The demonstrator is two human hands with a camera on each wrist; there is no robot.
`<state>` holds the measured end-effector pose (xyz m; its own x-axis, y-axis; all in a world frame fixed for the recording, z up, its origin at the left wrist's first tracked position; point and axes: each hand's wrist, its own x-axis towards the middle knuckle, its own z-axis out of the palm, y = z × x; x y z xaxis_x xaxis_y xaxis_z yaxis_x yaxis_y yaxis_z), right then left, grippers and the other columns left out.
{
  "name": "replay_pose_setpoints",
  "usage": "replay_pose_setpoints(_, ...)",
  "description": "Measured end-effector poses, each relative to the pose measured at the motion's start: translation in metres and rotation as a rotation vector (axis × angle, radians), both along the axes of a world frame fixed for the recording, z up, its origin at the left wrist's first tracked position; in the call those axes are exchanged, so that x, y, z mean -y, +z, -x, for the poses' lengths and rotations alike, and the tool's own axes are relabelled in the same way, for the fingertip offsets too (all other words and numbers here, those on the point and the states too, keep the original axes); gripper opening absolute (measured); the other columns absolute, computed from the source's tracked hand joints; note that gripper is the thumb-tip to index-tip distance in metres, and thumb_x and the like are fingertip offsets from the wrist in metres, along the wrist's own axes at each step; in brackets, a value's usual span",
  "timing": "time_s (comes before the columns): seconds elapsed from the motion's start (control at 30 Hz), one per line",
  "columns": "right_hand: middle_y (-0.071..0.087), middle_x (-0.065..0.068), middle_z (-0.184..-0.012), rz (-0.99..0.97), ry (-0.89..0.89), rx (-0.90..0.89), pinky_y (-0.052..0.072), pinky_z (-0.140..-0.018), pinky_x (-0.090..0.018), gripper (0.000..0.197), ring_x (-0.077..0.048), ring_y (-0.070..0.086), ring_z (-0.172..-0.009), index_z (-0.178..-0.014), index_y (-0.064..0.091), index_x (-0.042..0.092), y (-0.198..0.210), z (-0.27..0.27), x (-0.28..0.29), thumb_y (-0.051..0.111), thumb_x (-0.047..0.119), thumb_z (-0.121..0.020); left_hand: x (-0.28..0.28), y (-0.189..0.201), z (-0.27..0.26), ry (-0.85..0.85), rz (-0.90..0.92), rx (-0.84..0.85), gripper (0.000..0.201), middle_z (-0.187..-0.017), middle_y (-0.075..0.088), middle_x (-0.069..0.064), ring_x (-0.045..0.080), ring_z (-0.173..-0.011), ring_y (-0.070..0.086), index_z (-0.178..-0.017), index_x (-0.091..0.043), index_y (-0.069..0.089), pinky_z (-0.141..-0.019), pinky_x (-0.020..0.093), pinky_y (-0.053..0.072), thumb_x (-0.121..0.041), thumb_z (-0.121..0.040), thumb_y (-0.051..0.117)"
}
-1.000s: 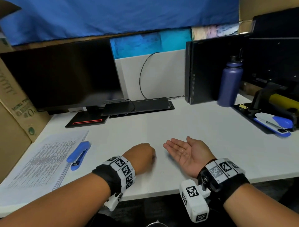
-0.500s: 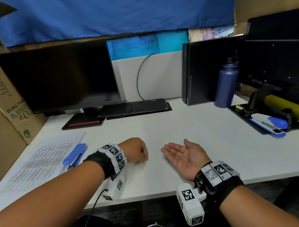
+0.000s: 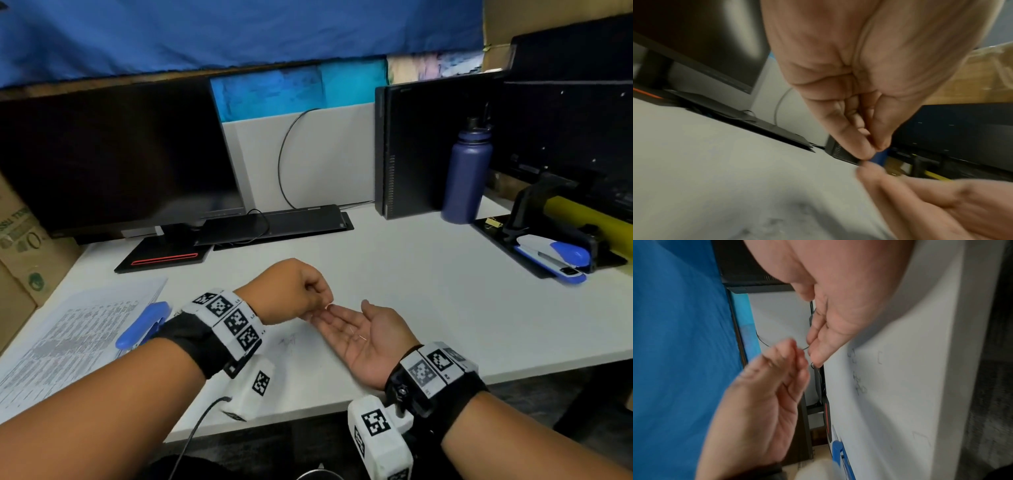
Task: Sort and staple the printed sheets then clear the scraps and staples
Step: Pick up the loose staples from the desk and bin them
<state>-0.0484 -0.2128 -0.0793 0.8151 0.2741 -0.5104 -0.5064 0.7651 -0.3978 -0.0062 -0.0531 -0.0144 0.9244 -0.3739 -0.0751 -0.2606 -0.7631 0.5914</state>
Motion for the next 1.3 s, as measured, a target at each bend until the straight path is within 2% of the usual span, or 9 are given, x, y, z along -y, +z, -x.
replay_pose_setpoints(0.17, 0.069, -0.031, -0.106, -0.012, -0.049, 0.000, 0.059, -0.075, -0.054, 0.057, -0.046, 0.066, -0.106, -0.114, 0.060, -0.016, 0.003, -0.005, 0.011, 0.039, 0.036, -0.106, -0.055, -0.026, -0.006, 0.078, -0.480, -0.026, 0.017, -0.079, 0.072, -0.009, 0.010, -0.073, 0.068, -0.082, -0.019, 0.075, -0.072, 0.025, 0.054, -0.029, -0.091, 0.064)
replay_pose_setpoints(0.23, 0.071, -0.030, -0.101, -0.009, -0.049, 0.010, 0.058, -0.076, -0.055, 0.056, -0.046, 0.066, -0.105, -0.113, 0.060, -0.016, 0.002, -0.007, 0.012, 0.039, 0.036, -0.106, -0.059, -0.039, 0.003, 0.030, -0.574, -0.061, 0.031, -0.065, 0.054, -0.009, 0.010, -0.062, 0.051, -0.065, -0.020, 0.059, -0.063, 0.027, 0.043, -0.042, -0.085, 0.067)
replay_pose_setpoints(0.3, 0.072, -0.030, -0.095, 0.003, -0.046, 0.011, 0.057, -0.077, -0.056, 0.056, -0.046, 0.067, -0.104, -0.111, 0.061, -0.016, 0.000, -0.008, 0.011, 0.039, 0.035, -0.106, -0.053, -0.049, 0.011, 0.002, -0.550, -0.001, 0.036, -0.059, 0.042, -0.008, 0.007, -0.056, 0.041, -0.060, -0.019, 0.048, -0.058, 0.025, 0.034, -0.039, -0.084, 0.067)
replay_pose_setpoints(0.4, 0.071, -0.030, -0.098, 0.020, -0.036, 0.009, 0.056, -0.076, -0.057, 0.057, -0.046, 0.066, -0.104, -0.109, 0.061, -0.016, -0.004, -0.007, 0.009, 0.039, 0.036, -0.106, -0.043, -0.064, 0.016, -0.066, -0.530, 0.118, 0.021, -0.061, 0.048, -0.011, 0.007, -0.060, 0.047, -0.072, -0.018, 0.065, -0.063, 0.023, 0.037, -0.023, -0.091, 0.059)
replay_pose_setpoints(0.63, 0.068, -0.031, -0.107, 0.034, -0.014, 0.025, 0.057, -0.075, -0.055, 0.057, -0.045, 0.066, -0.105, -0.111, 0.060, -0.016, -0.006, -0.006, 0.007, 0.039, 0.037, -0.106, -0.040, -0.064, 0.014, -0.106, -0.583, 0.207, 0.023, -0.105, 0.073, -0.005, 0.017, -0.096, 0.066, -0.108, -0.023, 0.074, -0.078, 0.026, 0.049, -0.021, -0.096, 0.055)
replay_pose_setpoints(0.87, 0.066, -0.031, -0.113, 0.037, -0.001, 0.023, 0.058, -0.074, -0.055, 0.058, -0.045, 0.064, -0.109, -0.112, 0.060, -0.016, -0.006, -0.003, 0.006, 0.040, 0.038, -0.105, -0.033, -0.059, 0.011, -0.087, -0.621, 0.201, 0.017, -0.092, 0.069, -0.004, 0.016, -0.082, 0.057, -0.092, -0.021, 0.067, -0.070, 0.028, 0.050, -0.017, -0.089, 0.050)
replay_pose_setpoints(1.0, 0.068, -0.031, -0.111, 0.042, 0.012, 0.017, 0.058, -0.077, -0.054, 0.057, -0.045, 0.065, -0.109, -0.113, 0.060, -0.016, -0.007, -0.002, 0.004, 0.042, 0.038, -0.105, -0.030, -0.042, 0.010, -0.035, -0.504, 0.149, 0.010, -0.084, 0.067, -0.008, 0.015, -0.083, 0.064, -0.083, -0.023, 0.066, -0.071, 0.029, 0.056, -0.022, -0.086, 0.057)
replay_pose_setpoints(1.17, 0.068, -0.032, -0.111, 0.007, 0.010, 0.002, 0.055, -0.092, -0.049, 0.056, -0.043, 0.065, -0.110, -0.115, 0.059, -0.016, -0.004, 0.001, -0.005, 0.039, 0.036, -0.106, -0.016, -0.012, 0.019, -0.004, -0.061, 0.194, 0.012, -0.078, 0.073, -0.011, 0.003, -0.074, 0.068, -0.086, -0.020, 0.077, -0.077, 0.026, 0.059, -0.012, -0.083, 0.068)
replay_pose_setpoints(1.3, 0.072, -0.027, -0.105, -0.109, 0.035, 0.019, 0.060, -0.084, -0.047, 0.055, -0.034, 0.074, -0.084, -0.116, 0.062, -0.013, 0.003, 0.009, -0.018, 0.032, 0.033, -0.107, 0.002, -0.002, 0.036, -0.058, 0.094, 0.010, 0.007, -0.080, 0.079, -0.001, 0.013, -0.076, 0.076, -0.089, -0.017, 0.079, -0.076, 0.030, 0.063, -0.012, -0.085, 0.077)
